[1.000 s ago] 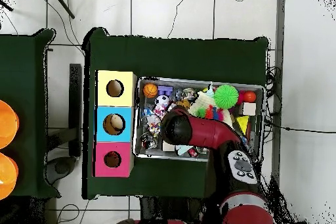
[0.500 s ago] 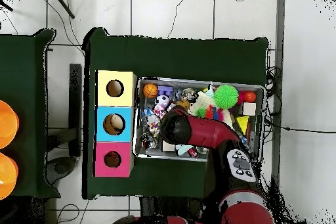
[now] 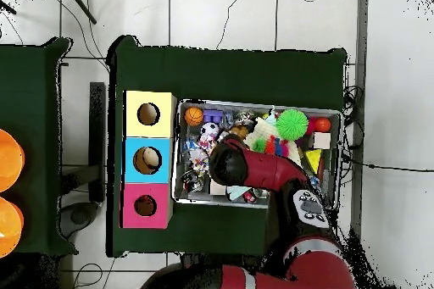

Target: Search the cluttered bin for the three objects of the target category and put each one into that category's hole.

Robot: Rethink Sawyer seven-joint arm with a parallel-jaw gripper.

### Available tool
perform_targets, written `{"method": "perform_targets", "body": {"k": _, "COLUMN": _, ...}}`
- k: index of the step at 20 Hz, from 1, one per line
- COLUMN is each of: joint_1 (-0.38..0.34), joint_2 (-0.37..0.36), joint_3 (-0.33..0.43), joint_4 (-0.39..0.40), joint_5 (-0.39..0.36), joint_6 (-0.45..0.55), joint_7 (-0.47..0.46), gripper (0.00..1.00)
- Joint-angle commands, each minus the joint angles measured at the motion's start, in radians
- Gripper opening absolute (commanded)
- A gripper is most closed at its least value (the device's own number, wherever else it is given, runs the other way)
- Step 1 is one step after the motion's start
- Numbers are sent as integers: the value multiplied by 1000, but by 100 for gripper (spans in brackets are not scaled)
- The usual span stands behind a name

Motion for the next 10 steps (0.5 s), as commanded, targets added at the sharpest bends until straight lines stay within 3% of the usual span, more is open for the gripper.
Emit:
{"method": "perform_targets", "body": {"k": 1, "joint_1": -33, "joint_2": 104, "joint_3": 69, "joint_4": -56, "joint_5": -30, "joint_6": -67, "joint_7": 62, "gripper": 100}}
{"method": "perform_targets", "body": {"k": 10, "joint_1": -55, "joint_2": 92, "joint_3": 60, "joint_4": -49, "joint_5": -45, "joint_6": -74, "joint_7": 52, "gripper": 100}}
